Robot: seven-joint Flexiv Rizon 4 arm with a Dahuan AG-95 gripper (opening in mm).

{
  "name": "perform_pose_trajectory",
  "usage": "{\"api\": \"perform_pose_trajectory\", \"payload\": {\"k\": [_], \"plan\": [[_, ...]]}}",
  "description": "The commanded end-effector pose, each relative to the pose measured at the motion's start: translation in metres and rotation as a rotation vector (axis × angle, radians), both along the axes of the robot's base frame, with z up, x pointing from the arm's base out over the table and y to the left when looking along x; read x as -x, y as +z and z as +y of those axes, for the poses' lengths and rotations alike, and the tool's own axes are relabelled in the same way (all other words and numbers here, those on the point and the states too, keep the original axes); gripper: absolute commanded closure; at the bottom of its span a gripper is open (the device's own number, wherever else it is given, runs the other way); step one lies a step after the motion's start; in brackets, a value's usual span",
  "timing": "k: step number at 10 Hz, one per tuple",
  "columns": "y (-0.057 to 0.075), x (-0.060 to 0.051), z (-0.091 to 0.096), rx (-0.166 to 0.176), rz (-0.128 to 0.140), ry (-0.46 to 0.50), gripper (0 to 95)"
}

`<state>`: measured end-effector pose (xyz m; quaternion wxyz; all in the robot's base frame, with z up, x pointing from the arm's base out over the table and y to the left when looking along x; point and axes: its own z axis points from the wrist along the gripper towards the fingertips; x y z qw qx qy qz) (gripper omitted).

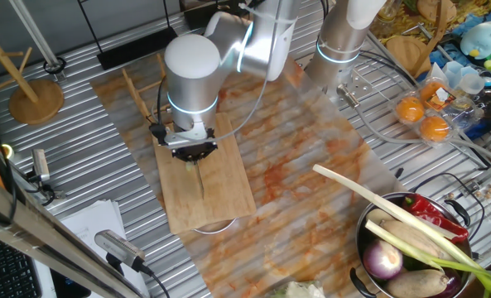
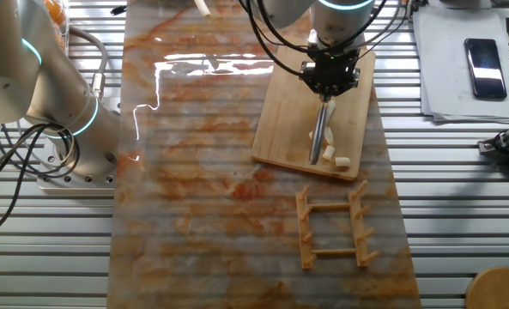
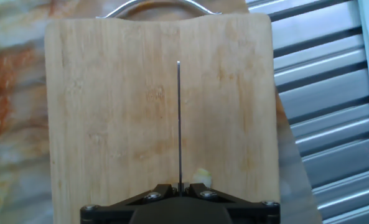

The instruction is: Chop the scallions

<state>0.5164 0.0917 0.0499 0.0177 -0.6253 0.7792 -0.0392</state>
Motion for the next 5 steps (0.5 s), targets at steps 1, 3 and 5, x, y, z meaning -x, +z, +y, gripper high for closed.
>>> {"api": "perform_pose_trajectory", "payload": {"k": [1, 3, 5], "plan": [[0.0010, 0.0000, -0.0001, 0.000, 0.005, 0.011, 95.0], [0.0011, -0.0001, 0.0000, 0.000, 0.003, 0.017, 95.0], [0.0014, -0.0004, 0.0003, 0.000, 0.001, 0.023, 95.0]]}}
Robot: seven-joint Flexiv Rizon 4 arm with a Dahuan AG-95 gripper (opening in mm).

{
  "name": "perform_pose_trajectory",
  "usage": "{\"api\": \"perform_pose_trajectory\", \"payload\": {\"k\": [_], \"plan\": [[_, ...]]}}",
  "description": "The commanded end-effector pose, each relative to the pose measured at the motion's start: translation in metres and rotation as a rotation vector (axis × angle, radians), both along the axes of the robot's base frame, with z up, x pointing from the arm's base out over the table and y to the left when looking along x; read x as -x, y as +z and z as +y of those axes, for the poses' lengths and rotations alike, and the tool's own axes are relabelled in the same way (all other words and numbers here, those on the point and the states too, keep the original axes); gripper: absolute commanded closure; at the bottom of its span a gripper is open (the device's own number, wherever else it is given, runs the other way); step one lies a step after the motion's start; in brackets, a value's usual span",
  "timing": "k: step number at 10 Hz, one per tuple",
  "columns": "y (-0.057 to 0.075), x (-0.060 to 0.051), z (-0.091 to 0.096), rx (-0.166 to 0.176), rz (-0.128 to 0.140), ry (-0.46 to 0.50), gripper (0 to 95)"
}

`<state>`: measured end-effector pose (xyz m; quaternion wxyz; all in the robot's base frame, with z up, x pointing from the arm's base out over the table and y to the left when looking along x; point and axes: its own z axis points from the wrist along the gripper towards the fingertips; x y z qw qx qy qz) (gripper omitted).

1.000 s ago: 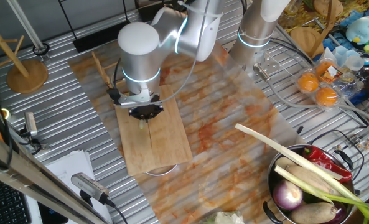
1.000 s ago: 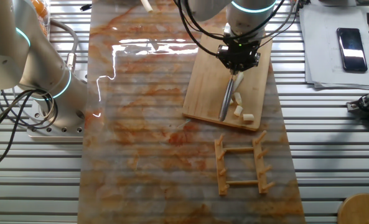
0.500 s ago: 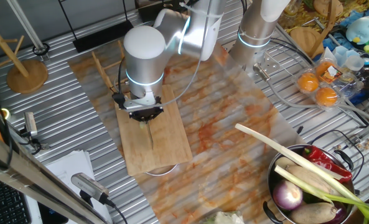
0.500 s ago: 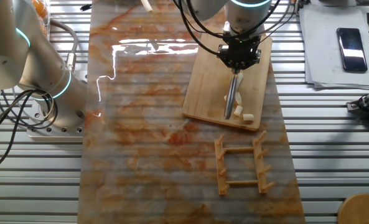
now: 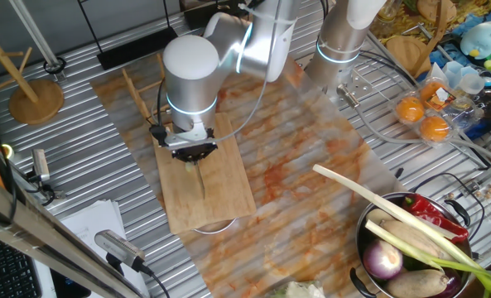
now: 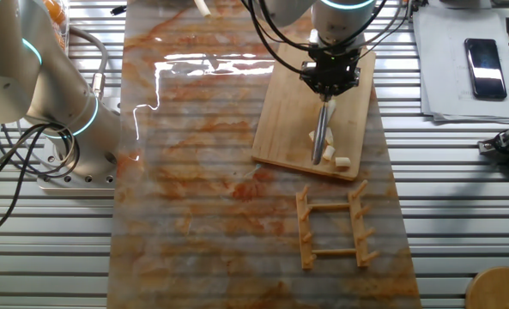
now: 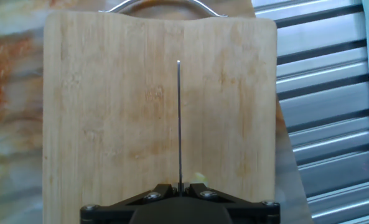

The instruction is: Chop the scallions

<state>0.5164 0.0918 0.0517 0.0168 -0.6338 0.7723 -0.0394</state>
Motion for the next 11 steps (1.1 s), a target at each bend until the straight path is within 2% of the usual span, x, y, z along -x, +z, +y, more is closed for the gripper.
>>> {"api": "perform_pose_trajectory", "payload": {"k": [1, 3, 5, 6, 7, 8, 9, 10, 11], "plan": [[0.001, -0.001, 0.002, -0.009, -0.002, 0.005, 95.0], [0.004, -0.002, 0.004, -0.009, -0.002, 0.000, 95.0], [0.008, -0.001, 0.006, -0.028, 0.000, -0.030, 95.0], [0.014, -0.001, 0.008, -0.030, -0.010, -0.052, 95.0], [0.016, -0.001, 0.010, -0.031, -0.031, -0.055, 95.0], [0.019, -0.004, 0.014, -0.038, -0.072, -0.067, 95.0], [0.022, -0.007, 0.019, -0.020, -0.091, -0.056, 95.0], [0.023, -0.009, 0.022, -0.002, -0.095, -0.036, 95.0], [0.023, -0.010, 0.023, 0.003, -0.113, -0.011, 95.0]]}}
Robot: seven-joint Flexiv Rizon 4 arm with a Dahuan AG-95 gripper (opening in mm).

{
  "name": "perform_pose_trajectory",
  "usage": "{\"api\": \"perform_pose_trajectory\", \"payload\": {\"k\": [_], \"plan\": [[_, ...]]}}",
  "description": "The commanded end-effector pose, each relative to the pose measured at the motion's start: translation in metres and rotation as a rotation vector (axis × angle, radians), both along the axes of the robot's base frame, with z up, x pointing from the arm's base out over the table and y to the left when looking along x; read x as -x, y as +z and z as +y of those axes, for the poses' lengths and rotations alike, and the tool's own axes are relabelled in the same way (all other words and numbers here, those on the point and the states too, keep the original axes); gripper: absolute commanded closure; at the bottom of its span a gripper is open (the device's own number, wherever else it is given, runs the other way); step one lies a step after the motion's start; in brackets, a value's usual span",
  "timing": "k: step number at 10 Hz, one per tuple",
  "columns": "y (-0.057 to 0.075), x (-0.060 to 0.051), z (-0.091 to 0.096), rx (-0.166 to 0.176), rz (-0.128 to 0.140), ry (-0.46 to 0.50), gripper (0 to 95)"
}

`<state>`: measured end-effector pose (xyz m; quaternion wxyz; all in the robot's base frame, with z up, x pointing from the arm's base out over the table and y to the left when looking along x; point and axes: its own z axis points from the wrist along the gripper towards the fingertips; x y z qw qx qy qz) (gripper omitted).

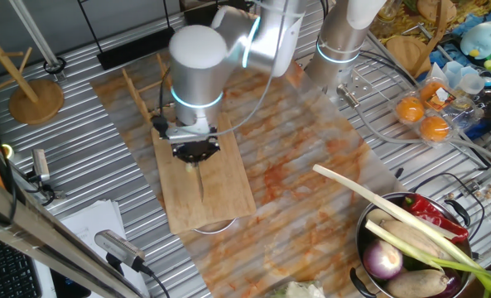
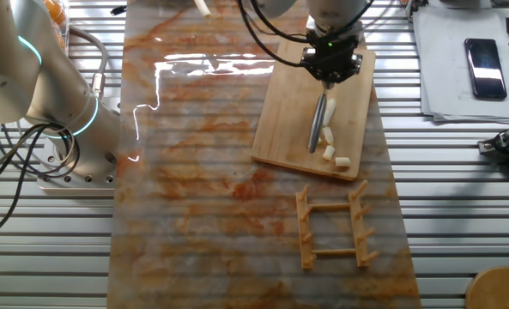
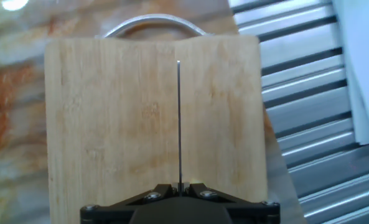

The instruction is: Chop the scallions

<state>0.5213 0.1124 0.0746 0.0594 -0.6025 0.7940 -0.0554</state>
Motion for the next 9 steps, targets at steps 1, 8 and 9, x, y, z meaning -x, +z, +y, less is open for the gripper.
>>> {"api": "perform_pose_trajectory", "payload": {"k": [1, 8, 9], "plan": [[0.001, -0.007, 0.005, 0.043, -0.051, 0.106, 95.0], [0.006, -0.028, -0.002, 0.039, -0.066, 0.160, 95.0], [0.005, -0.029, -0.003, 0.033, -0.064, 0.166, 95.0]]}}
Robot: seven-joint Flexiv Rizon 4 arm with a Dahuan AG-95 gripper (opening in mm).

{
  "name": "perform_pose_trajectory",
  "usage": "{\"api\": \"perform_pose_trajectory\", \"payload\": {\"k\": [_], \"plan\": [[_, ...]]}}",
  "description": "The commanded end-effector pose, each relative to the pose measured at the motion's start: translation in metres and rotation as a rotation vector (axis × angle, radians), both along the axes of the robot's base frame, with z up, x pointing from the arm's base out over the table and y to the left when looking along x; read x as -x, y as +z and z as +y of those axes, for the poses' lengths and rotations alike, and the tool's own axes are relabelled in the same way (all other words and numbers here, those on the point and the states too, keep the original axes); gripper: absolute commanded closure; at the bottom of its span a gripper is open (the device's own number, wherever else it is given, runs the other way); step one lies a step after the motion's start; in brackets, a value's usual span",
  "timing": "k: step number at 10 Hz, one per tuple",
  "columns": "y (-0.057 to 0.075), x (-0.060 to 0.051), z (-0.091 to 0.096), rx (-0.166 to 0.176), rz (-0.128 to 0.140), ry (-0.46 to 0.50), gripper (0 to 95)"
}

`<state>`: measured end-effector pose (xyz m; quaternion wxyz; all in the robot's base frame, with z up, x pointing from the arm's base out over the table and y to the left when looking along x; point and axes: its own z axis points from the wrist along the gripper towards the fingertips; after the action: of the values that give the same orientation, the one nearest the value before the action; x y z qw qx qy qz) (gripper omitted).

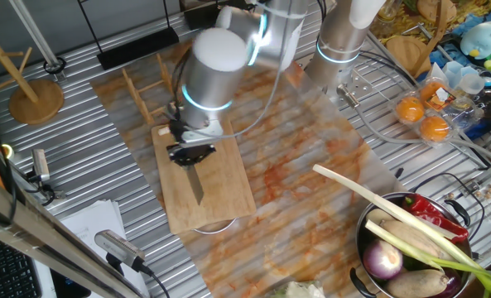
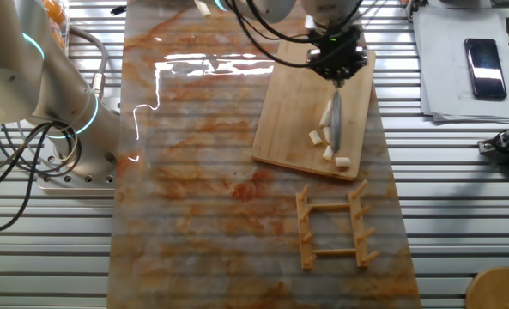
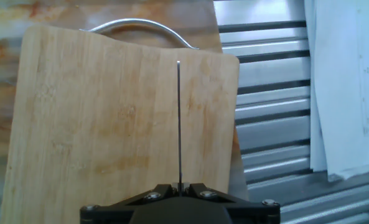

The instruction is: Chop the scallions

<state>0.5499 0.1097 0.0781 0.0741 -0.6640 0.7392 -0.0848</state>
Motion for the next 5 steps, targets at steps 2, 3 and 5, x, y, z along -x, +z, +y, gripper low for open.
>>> {"api": "perform_pose_trajectory", "payload": {"k": [2, 3, 5], "plan": [[0.0007, -0.0008, -0.0003, -0.008, -0.001, 0.034, 95.0], [0.0007, -0.0008, -0.0003, -0.015, -0.007, 0.082, 95.0], [0.0007, -0.0008, -0.0004, 0.004, -0.018, 0.092, 95.0]]}}
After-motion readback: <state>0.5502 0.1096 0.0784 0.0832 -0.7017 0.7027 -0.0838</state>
